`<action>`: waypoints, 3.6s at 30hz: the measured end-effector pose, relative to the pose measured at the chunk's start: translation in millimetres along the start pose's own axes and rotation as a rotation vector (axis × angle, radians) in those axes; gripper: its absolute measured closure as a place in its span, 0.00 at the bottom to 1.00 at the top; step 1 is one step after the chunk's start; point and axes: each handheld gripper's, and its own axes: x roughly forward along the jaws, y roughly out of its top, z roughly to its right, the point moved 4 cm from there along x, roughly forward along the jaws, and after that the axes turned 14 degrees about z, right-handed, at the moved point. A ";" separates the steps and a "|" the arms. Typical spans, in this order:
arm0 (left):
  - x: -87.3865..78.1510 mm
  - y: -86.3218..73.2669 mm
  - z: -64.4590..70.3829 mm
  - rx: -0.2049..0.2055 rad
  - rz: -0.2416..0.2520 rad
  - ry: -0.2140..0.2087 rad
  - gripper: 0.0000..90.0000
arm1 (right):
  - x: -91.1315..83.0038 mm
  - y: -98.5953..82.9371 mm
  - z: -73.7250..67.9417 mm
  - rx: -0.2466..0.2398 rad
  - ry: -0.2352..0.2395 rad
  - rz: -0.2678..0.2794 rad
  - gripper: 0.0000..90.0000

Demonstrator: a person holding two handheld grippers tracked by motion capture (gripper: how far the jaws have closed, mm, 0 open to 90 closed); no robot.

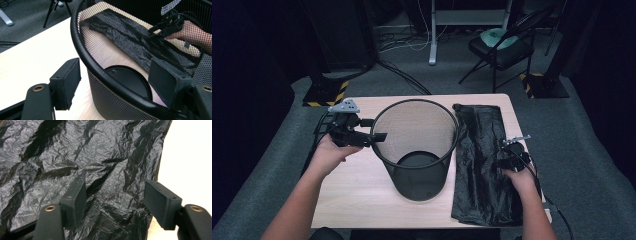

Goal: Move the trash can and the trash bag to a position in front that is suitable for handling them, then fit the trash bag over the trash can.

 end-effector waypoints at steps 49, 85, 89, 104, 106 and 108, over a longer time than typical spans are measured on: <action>10.7 2.4 -2.5 0.016 -0.065 0.009 0.29 | 60.4 26.6 7.9 0.052 -0.049 -0.013 0.00; 12.5 -1.1 -2.9 0.033 -0.063 -0.022 0.30 | 61.1 34.9 -23.9 -0.142 0.216 0.031 0.96; 12.4 -2.3 -2.5 0.027 -0.044 -0.038 0.31 | 59.6 35.5 -26.1 -0.170 0.210 0.014 0.97; 16.3 -3.5 -1.3 0.029 -0.034 -0.051 0.30 | -4.2 88.3 -41.1 -0.248 0.367 0.076 0.96; 16.5 -3.5 -0.6 0.034 -0.036 -0.057 0.30 | -15.6 97.6 -42.3 -0.251 0.384 0.102 0.96; 16.5 -3.7 0.4 0.035 -0.034 -0.060 0.30 | -26.4 106.3 -43.5 -0.254 0.401 0.127 0.96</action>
